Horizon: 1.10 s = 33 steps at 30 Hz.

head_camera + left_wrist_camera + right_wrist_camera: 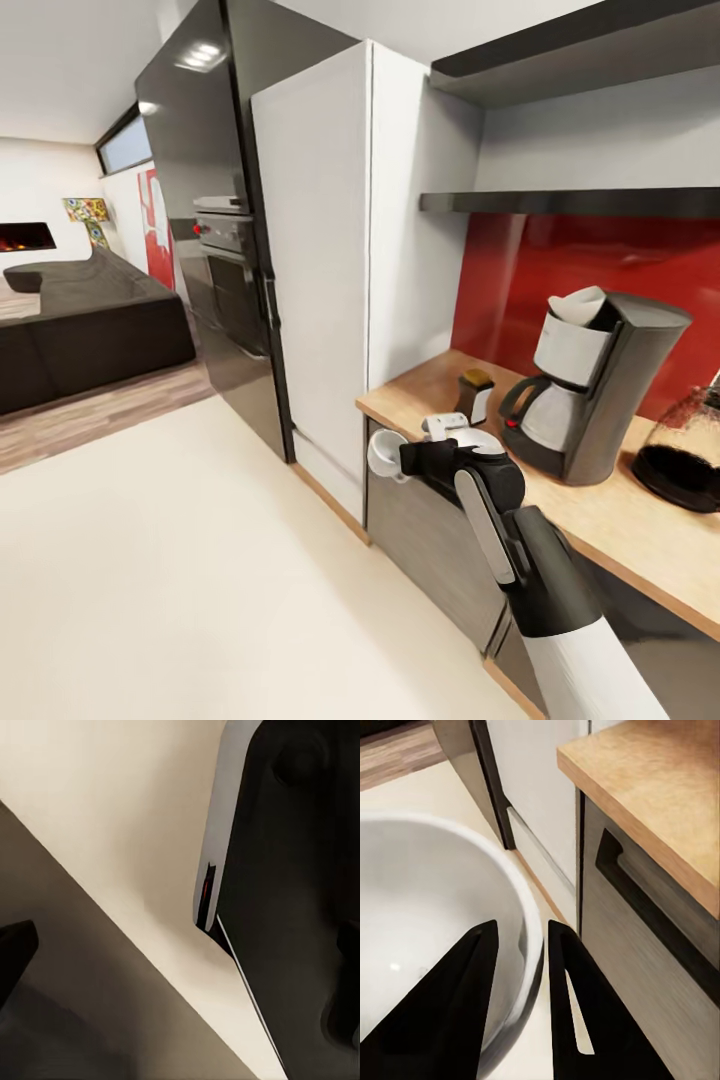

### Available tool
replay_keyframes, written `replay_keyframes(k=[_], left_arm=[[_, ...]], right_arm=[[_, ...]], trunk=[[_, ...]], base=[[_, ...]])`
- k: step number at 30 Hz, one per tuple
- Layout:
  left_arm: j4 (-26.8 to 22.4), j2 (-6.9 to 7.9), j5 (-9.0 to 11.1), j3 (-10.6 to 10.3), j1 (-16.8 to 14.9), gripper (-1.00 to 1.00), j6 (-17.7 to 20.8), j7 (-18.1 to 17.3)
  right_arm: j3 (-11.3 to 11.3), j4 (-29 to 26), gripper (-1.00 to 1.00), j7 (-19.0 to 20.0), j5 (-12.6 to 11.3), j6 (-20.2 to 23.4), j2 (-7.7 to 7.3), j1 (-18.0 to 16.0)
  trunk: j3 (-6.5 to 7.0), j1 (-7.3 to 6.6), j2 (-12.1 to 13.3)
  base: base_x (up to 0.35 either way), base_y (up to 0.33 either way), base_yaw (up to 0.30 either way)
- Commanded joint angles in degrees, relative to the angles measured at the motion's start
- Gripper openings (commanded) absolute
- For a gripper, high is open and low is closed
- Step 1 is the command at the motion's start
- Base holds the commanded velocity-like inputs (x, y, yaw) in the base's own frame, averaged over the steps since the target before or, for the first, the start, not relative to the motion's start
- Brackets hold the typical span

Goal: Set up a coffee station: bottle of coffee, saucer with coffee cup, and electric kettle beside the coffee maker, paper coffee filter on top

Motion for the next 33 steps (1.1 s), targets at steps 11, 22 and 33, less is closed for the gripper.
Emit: replay_keyframes(k=[11, 22, 33], left_arm=[[-0.1, 0.01, 0.0, 0.4, 0.0, 1.0, -0.1, -0.3], [0.0, 0.01, 0.1, 0.4, 0.0, 1.0, 0.0, -0.3], [0.0, 0.01, 0.1, 0.4, 0.0, 1.0, 0.0, -0.3]], right_arm=[[0.0, 0.1, -1.0, -0.3, -0.5, 0.2, 0.02, -0.1], [0.1, 0.0, -1.0, -0.3, -0.6, 0.1, 0.03, -0.1], [0.1, 0.0, -1.0, -0.3, -0.6, 0.2, 0.02, 0.0]], trunk=[[-0.05, 0.04, 0.0], [0.14, 0.04, 0.0], [0.59, 0.04, 0.0]], base=[[0.295, 0.2, -0.01], [0.195, 0.179, -0.108], [0.007, 0.005, -0.269]])
